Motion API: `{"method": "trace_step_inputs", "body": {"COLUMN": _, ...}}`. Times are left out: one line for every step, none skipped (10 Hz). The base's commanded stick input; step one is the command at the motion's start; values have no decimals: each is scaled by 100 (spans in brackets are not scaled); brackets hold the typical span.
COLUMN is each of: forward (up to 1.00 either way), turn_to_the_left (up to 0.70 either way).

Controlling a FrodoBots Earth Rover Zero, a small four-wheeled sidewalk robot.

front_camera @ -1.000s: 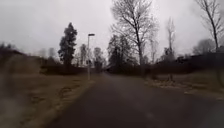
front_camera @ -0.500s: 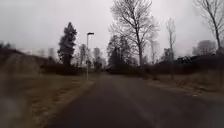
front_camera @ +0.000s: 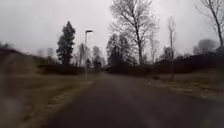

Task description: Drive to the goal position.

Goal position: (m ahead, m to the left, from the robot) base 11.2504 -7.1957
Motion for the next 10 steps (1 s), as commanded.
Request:
{"method": "trace_step_inputs", "body": {"forward": 67, "turn_to_the_left": 31}}
{"method": "trace_step_inputs", "body": {"forward": 67, "turn_to_the_left": 33}}
{"method": "trace_step_inputs", "body": {"forward": 67, "turn_to_the_left": 32}}
{"method": "trace_step_inputs", "body": {"forward": 67, "turn_to_the_left": 0}}
{"method": "trace_step_inputs", "body": {"forward": 67, "turn_to_the_left": 0}}
{"method": "trace_step_inputs", "body": {"forward": 67, "turn_to_the_left": 0}}
{"method": "trace_step_inputs", "body": {"forward": 67, "turn_to_the_left": 0}}
{"method": "trace_step_inputs", "body": {"forward": 67, "turn_to_the_left": 0}}
{"method": "trace_step_inputs", "body": {"forward": 67, "turn_to_the_left": 0}}
{"method": "trace_step_inputs", "body": {"forward": 67, "turn_to_the_left": 0}}
